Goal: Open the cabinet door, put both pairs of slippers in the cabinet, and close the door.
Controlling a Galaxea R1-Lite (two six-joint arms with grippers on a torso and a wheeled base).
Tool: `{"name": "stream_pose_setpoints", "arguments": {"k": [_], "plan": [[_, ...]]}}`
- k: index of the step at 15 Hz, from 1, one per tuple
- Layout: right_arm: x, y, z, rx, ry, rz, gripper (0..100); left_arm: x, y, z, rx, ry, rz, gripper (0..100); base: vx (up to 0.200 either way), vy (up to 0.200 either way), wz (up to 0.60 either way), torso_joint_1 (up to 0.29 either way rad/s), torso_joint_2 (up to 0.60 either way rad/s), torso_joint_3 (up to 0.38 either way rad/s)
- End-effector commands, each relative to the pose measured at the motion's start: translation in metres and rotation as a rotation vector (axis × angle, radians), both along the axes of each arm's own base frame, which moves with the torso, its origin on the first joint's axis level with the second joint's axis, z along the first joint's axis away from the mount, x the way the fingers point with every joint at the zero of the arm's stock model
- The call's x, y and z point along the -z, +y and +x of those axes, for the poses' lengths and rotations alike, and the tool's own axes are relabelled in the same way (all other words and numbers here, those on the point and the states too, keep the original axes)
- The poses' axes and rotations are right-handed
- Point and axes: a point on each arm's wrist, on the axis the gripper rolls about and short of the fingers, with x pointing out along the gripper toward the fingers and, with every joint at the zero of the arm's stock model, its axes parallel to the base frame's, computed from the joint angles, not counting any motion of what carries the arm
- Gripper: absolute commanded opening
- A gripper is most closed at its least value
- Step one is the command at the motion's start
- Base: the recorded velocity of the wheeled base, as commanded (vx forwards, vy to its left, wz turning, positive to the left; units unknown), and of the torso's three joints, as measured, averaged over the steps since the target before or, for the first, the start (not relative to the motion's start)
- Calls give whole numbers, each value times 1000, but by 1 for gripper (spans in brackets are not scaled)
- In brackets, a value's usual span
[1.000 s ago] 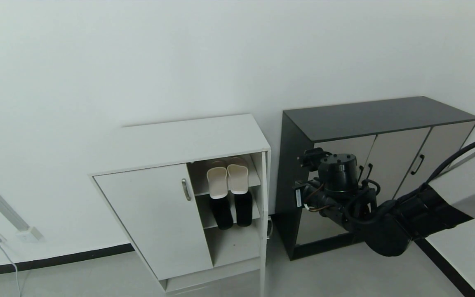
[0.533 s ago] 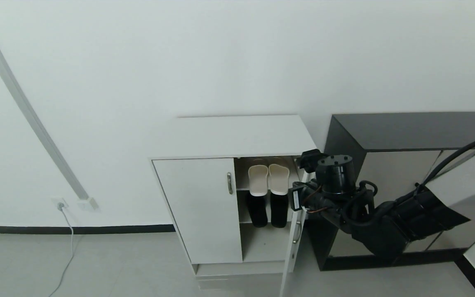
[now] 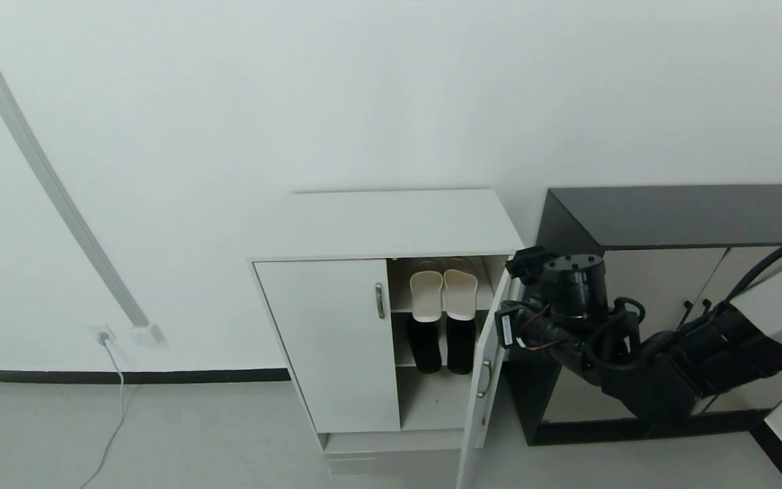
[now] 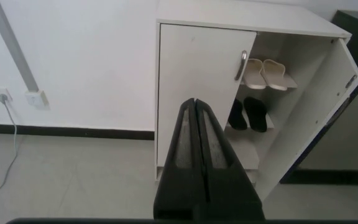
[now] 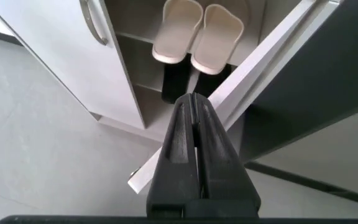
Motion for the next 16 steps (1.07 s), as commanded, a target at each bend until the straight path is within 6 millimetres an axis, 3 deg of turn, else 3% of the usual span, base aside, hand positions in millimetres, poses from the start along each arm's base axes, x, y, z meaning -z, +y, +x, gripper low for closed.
{"name": "stream_pose_setpoints", "arguments": {"k": [1,5,8,16], "plan": [[-3,-14,-11,8,12,-19,0,0,0,0,0,1,0,0,200,0,0,2,2,2],[18,-24,-26,2,88,-69,0,0,0,0,0,1,0,0,200,0,0,-5,-2,6],[31,-25,-36,-36,133,-106,0,0,0,0,-2,1,-1,0,0,0,0,0,0,0],[39,-8,-13,-46,98,-76,0,0,0,0,-2,1,-3,0,0,0,0,0,0,0]]}}
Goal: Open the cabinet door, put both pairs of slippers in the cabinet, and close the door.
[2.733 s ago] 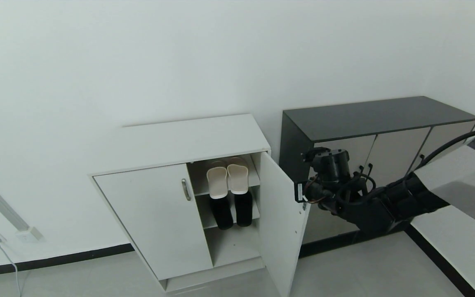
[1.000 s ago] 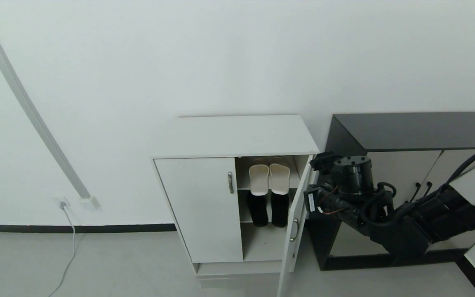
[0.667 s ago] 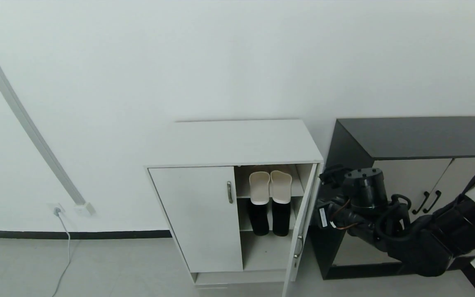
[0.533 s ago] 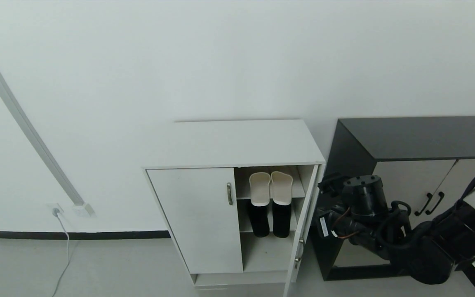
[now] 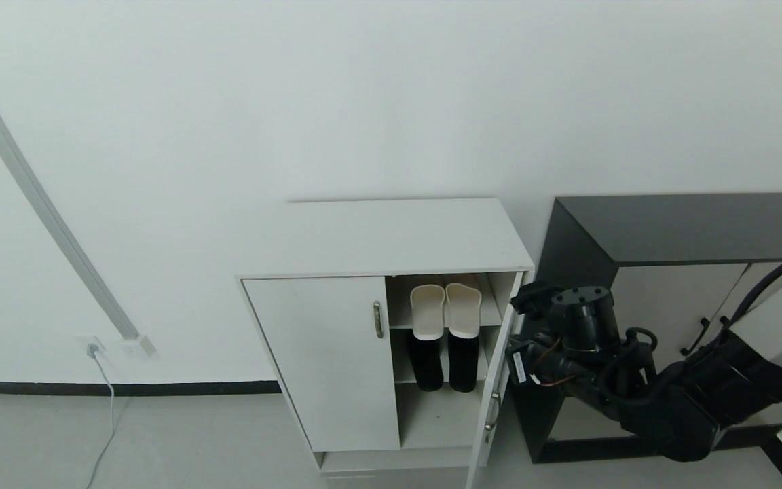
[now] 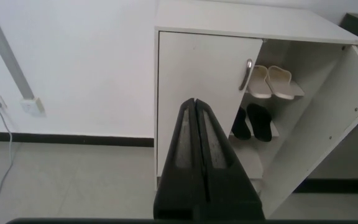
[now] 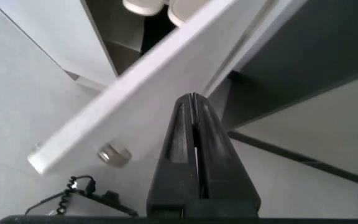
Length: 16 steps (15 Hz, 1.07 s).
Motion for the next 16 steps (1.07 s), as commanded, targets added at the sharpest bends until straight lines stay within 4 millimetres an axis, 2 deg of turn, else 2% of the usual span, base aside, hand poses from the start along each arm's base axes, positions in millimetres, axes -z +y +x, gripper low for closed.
{"name": "stream_pose_setpoints", "arguments": {"k": [1,12,16], "plan": [[7,5,7,-1,5,-5,0,0,0,0,1,1,-1,0,0,0,0,0,0,0],[14,32,44,-46,-37,56,0,0,0,0,-1,1,-1,0,0,0,0,0,0,0],[23,42,59,-44,-47,64,0,0,0,0,-2,1,-1,0,0,0,0,0,0,0]]}}
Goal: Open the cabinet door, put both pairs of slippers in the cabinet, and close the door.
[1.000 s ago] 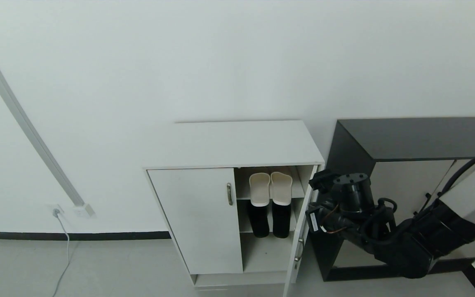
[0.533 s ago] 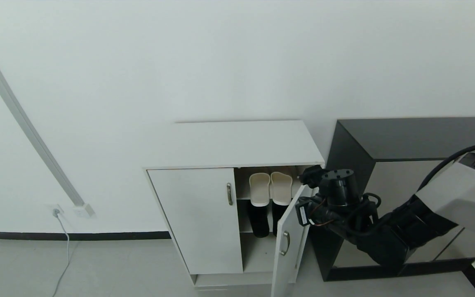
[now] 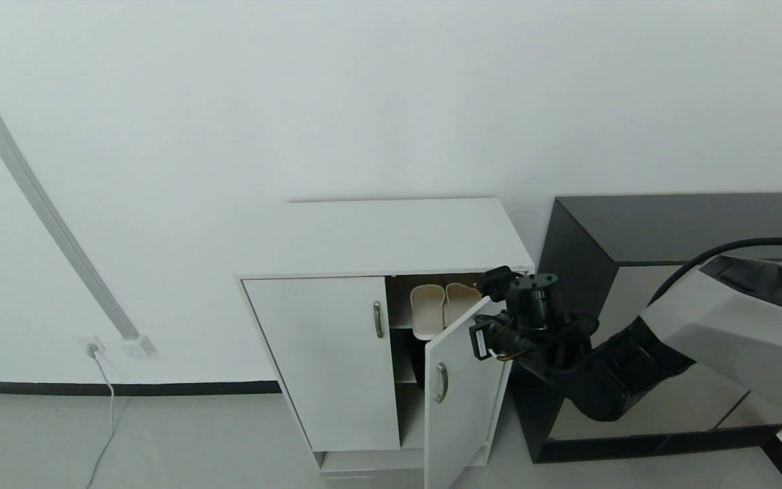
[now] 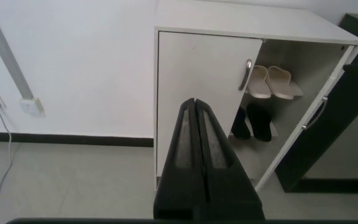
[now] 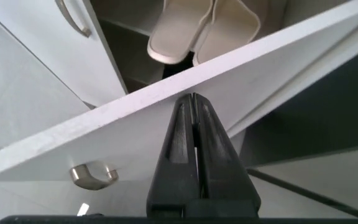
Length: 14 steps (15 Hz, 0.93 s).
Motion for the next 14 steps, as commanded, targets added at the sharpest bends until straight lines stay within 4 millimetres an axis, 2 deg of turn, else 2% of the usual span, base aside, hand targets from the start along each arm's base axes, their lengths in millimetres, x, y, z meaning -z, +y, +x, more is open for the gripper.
{"name": "stream_pose_setpoints", "arguments": {"k": [1,7,14], "plan": [[10,5,8,-1,5,-3,0,0,0,0,-1,1,0,0,0,0,0,0,0,0],[22,19,43,17,-41,25,0,0,0,0,0,1,0,0,0,0,0,0,0,0],[32,18,73,52,-67,40,0,0,0,0,-1,1,0,0,0,0,0,0,0,0]]}}
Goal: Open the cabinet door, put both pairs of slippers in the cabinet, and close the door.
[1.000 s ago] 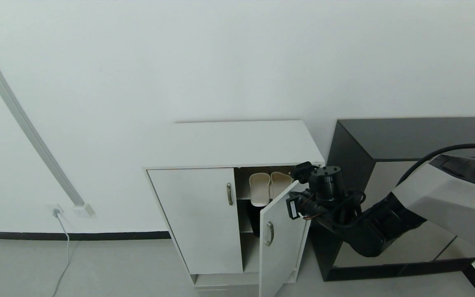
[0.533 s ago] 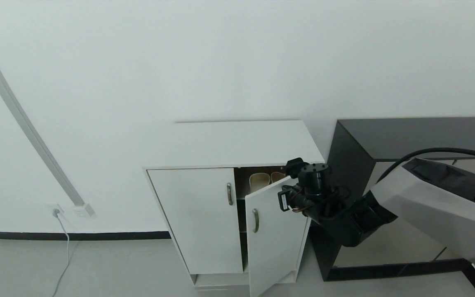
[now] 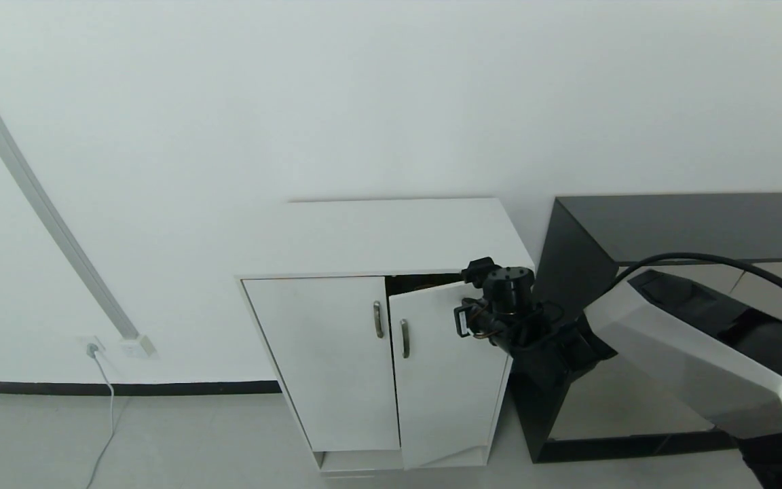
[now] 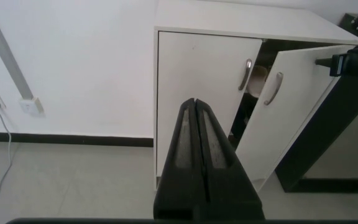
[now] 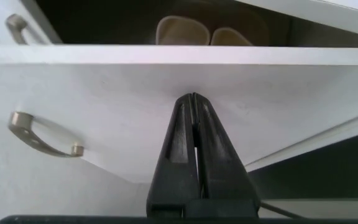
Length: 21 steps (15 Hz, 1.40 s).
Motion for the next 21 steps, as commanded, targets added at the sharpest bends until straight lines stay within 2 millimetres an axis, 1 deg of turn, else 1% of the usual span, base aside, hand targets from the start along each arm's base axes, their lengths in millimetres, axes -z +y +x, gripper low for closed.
{"name": "stream_pose_setpoints", "arguments": {"k": [1,3,9,15,21], "plan": [[9,0,9,8,6,-4,0,0,0,0,-3,1,0,0,0,0,0,0,0,0],[7,-1,15,16,-1,0,0,0,0,0,-2,1,0,0,0,0,0,0,0,0],[10,-5,23,31,4,-4,0,0,0,0,-3,1,0,0,0,0,0,0,0,0],[14,-4,25,33,4,-4,0,0,0,0,-2,1,-2,0,0,0,0,0,0,0],[12,-7,28,40,-2,0,0,0,0,0,-2,1,-2,0,0,0,0,0,0,0]]}}
